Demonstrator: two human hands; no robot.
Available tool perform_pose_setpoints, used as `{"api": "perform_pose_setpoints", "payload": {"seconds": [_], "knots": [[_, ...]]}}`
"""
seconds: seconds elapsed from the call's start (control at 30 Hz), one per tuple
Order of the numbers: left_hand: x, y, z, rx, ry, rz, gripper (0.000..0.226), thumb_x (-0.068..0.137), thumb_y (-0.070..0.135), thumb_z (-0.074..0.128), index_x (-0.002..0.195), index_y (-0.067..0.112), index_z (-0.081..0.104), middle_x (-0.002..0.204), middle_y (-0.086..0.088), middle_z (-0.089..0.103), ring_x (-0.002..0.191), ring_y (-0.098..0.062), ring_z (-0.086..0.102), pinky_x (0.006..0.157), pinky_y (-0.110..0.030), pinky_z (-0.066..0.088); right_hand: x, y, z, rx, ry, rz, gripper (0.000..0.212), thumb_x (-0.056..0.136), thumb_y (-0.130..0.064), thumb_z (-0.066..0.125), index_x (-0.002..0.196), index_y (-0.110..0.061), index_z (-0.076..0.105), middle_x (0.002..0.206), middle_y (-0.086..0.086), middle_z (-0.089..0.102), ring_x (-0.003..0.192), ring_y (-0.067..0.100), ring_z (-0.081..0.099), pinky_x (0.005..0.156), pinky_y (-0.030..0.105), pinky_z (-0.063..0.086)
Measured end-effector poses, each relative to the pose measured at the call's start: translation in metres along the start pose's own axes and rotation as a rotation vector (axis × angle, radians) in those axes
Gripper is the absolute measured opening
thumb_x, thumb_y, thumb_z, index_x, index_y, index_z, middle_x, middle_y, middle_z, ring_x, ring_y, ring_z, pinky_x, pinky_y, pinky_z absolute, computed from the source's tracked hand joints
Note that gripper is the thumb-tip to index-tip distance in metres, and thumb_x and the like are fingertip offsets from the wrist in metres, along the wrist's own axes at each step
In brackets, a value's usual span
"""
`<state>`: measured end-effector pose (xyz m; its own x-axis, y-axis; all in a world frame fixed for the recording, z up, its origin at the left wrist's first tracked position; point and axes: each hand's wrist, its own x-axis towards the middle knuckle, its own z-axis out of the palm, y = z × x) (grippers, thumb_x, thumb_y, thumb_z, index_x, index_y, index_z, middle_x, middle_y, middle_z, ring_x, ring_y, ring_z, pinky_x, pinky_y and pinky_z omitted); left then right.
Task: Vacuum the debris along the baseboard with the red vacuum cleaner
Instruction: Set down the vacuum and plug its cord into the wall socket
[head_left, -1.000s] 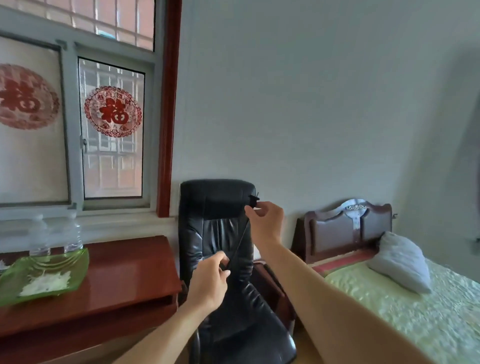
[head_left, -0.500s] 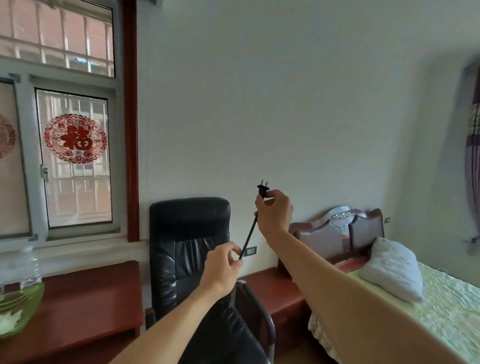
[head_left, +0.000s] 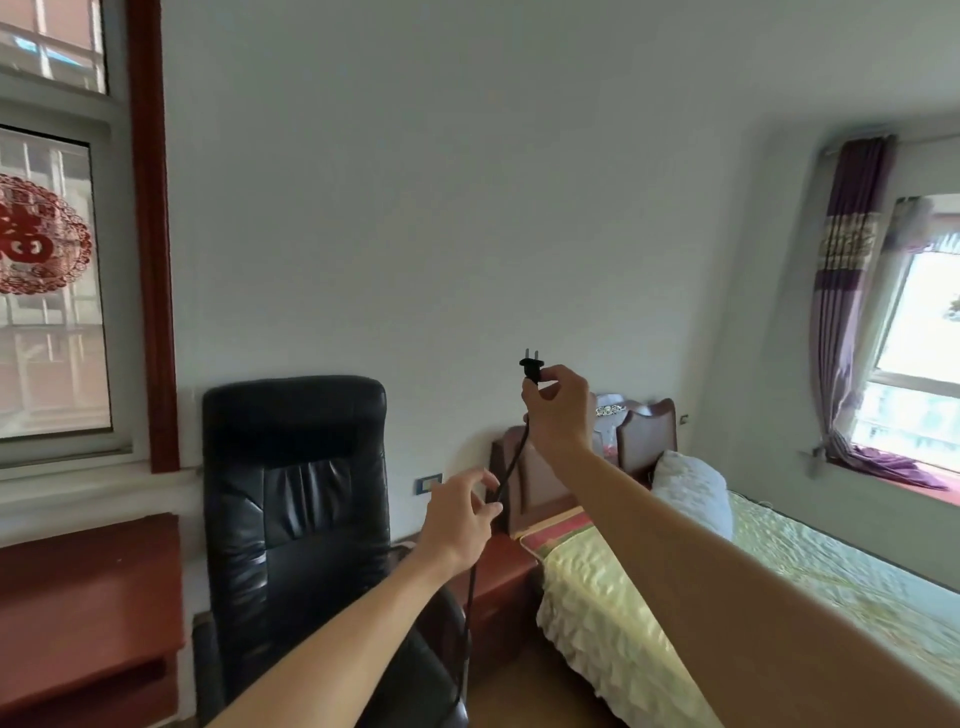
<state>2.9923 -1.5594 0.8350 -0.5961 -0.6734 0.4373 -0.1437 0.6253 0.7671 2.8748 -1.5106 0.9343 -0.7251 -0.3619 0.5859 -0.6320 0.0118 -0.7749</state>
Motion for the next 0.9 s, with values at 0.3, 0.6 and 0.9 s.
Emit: {"api": "perform_pose_setpoints", "payload": {"seconds": [0.3,0.6,0.9], "knots": [[0.025,-0.012,0.03,-0.045,-0.036,-0.008,0.014,0.093,0.012,0.066,0.105,0.018,0.063,0.068,-0.001,0.063,0.049,-0.004,0.063,0.052,-0.009,0.047,0.029,0.032,0.009,-0.045,0.008,0.027,0.011,0.092,-0.022,0.063,0.099,-0.016,0.069,0.074,0.004,0.071,0.07,0.026,0.07,0.07,0.044,0.059],[0.102,-0.044,0.077,-0.048,-0.066,-0.015,0.013,0.095,0.013,0.063,0.104,0.021,0.058,0.075,0.0,0.062,0.058,-0.014,0.068,0.055,-0.015,0.052,0.111,0.097,0.056,-0.068,-0.022,0.053,0.003,0.09,-0.023,0.064,0.09,-0.021,0.066,0.075,0.001,0.07,0.07,0.026,0.072,0.07,0.045,0.059],[0.219,-0.099,0.121,-0.012,-0.083,-0.068,0.014,0.096,0.011,0.061,0.109,0.013,0.059,0.076,0.001,0.062,0.054,-0.011,0.066,0.052,-0.014,0.05,0.205,0.169,0.126,-0.034,-0.073,0.074,0.01,0.092,-0.021,0.061,0.097,-0.015,0.067,0.073,0.003,0.07,0.07,0.025,0.072,0.067,0.034,0.055]]}}
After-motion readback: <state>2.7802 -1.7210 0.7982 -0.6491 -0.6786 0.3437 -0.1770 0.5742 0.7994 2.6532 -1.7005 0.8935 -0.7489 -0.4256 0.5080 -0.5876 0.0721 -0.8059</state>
